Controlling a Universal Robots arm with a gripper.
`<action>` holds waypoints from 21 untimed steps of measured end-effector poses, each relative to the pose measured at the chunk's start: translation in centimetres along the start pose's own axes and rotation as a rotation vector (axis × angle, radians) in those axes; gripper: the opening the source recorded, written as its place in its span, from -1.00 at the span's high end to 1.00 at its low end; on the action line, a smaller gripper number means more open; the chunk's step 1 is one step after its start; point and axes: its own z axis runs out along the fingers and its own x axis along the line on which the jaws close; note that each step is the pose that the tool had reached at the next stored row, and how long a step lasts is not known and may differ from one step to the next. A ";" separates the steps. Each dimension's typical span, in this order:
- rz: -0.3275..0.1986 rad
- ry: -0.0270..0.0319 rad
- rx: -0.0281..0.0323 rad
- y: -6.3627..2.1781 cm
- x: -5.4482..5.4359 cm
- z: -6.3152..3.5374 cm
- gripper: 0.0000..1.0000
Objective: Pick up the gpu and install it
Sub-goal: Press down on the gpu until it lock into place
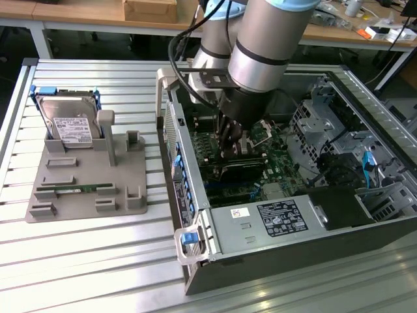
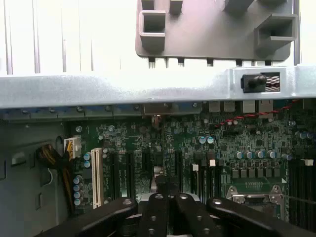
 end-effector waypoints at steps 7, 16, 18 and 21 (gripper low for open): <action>-0.011 0.0007 -0.0005 -0.46 0.0 0.40 0.79; -0.012 0.0008 -0.0005 -0.48 0.0 0.87 0.79; -0.012 0.0010 -0.0006 -0.49 0.0 0.98 0.79; -0.012 0.0010 -0.0006 -0.51 0.0 1.35 0.79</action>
